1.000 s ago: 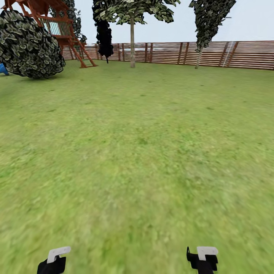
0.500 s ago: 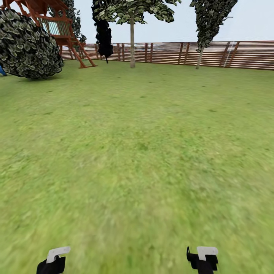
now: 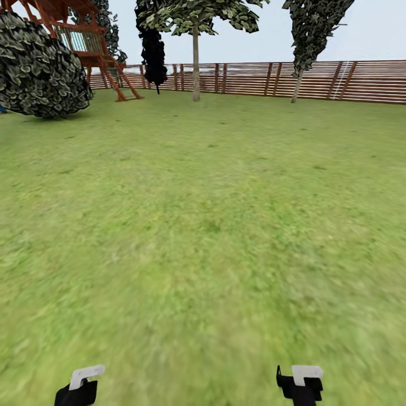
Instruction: In the garden, pick up the pesticide atomizer on the floor and spray pesticide onto both trees until each tree trunk is fully covered.
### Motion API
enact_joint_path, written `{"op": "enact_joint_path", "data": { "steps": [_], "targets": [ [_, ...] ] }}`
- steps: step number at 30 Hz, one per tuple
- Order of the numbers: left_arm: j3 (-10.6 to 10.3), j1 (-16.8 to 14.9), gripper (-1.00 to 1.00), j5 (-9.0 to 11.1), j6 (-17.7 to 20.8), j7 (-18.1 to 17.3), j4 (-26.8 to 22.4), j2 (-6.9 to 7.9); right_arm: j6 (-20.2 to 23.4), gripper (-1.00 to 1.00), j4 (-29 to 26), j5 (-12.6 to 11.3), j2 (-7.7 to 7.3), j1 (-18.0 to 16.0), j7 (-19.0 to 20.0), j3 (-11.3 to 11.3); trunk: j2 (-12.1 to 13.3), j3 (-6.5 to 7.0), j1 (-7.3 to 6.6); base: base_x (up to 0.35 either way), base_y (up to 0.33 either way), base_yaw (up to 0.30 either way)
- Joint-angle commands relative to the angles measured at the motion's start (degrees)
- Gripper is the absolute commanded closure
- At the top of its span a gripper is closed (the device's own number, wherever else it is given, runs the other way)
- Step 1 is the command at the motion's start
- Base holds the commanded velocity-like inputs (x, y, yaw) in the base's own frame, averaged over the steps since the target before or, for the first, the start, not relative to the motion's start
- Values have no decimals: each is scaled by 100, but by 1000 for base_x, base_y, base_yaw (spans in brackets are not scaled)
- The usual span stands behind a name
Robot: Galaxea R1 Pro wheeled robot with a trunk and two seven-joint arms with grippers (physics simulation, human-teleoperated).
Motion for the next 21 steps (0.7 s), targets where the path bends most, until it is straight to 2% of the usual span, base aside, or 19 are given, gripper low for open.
{"op": "enact_joint_path", "data": {
  "steps": [1, 21],
  "targets": [
    [-1, 0, 100, 4, 0, -2, 0, 0, 0, -100, 0, 0, 4, 0, -3, 0, 0, 0, 0, 339, 0, 0],
    [0, 0, 100, 6, 1, 0, 0, 17, 0, -100, 0, 0, 4, 0, -2, 0, 0, 0, 0, 339, 0, 0]
  ]
}}
